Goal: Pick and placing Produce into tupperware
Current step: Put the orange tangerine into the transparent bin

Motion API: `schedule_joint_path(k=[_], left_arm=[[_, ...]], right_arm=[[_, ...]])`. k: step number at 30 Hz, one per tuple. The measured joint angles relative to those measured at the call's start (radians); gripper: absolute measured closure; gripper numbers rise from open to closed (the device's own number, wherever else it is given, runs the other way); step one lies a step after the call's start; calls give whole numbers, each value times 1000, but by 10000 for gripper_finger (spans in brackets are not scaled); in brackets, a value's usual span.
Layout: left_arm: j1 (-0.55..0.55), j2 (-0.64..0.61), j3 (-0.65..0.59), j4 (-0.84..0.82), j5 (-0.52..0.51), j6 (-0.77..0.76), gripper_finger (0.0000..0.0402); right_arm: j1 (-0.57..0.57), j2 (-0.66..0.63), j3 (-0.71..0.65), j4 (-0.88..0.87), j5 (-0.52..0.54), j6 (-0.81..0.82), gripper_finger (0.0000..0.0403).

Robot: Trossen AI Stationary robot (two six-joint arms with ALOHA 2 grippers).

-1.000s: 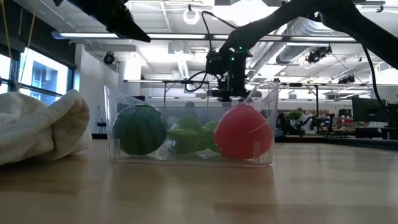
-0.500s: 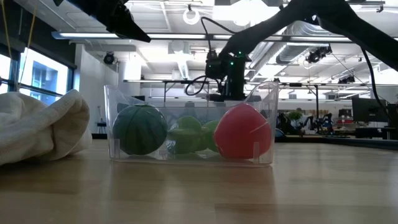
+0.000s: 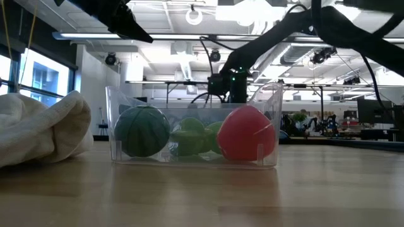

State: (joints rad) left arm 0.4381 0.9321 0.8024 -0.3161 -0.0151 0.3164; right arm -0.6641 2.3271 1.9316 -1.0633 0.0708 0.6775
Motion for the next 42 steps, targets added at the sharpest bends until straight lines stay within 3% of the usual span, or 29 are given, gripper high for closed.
schedule_joint_path(k=[25,42], left_arm=[[0,0,0,0,0,0,401],[0,0,0,0,0,0,401]], right_arm=[[-49,10,0,84,-29,56,76],[-46,29,0,40,-45,29,121]])
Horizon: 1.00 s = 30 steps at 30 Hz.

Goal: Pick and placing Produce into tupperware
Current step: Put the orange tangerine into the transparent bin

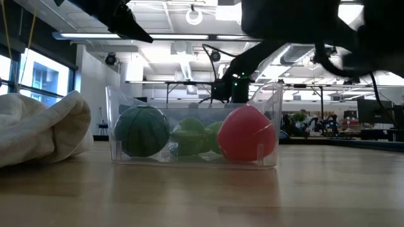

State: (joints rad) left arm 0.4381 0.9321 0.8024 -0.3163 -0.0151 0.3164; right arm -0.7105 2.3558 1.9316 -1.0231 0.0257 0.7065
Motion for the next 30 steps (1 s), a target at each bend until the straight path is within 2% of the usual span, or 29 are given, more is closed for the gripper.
schedule_joint_path(k=[8,18,30], left_arm=[[0,0,0,0,0,0,401],[0,0,0,0,0,0,401],[0,0,0,0,0,0,401]], right_arm=[[28,21,5,10,36,-12,123],[28,24,18,7,36,-34,151],[31,24,18,11,43,-61,153]])
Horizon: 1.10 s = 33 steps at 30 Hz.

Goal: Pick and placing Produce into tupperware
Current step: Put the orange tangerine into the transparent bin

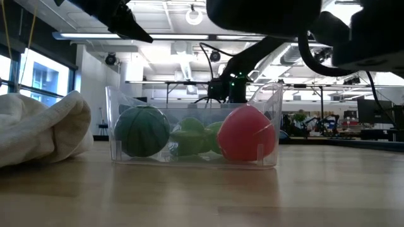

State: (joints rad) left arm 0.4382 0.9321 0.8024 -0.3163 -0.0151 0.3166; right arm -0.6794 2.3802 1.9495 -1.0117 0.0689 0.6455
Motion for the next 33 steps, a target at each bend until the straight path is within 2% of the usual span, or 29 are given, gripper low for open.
schedule_joint_path(k=[19,25,33], left_arm=[[0,0,0,0,0,0,401],[0,0,0,0,0,0,401],[0,0,0,0,0,0,401]], right_arm=[[26,-49,-2,-4,-12,-70,154],[78,-75,-2,-39,-24,-128,154],[159,-184,-1,-102,-20,-165,154]])
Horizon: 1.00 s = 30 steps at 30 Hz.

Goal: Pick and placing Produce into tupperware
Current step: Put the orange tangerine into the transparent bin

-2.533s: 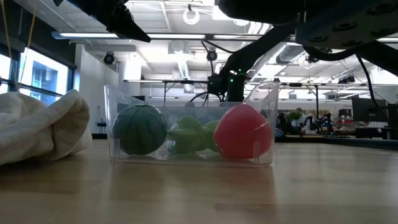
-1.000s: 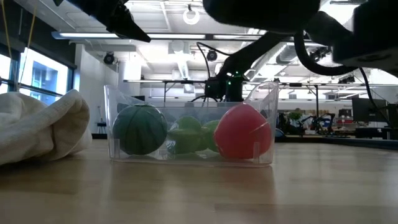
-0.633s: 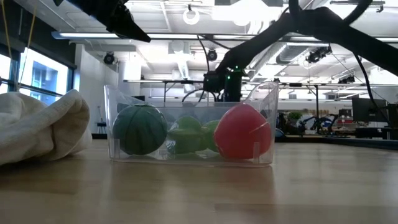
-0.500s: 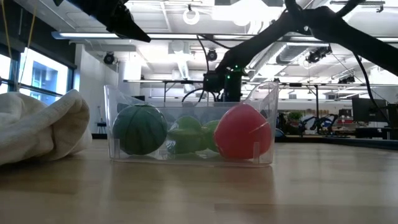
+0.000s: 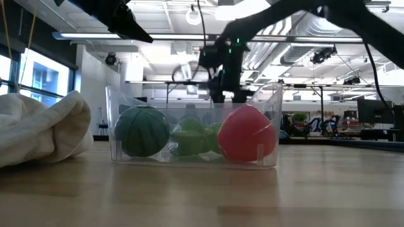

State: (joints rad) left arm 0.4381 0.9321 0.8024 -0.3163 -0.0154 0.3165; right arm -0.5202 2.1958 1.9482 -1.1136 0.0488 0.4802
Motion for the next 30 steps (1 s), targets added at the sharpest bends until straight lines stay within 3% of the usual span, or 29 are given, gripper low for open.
schedule_joint_path(k=[12,23,30], left_arm=[[0,0,0,0,0,0,401],[0,0,0,0,0,0,401],[0,0,0,0,0,0,401]], right_arm=[[197,-245,1,-114,8,-81,154],[487,-478,1,-203,11,-97,154],[733,-549,1,-199,158,-157,153]])
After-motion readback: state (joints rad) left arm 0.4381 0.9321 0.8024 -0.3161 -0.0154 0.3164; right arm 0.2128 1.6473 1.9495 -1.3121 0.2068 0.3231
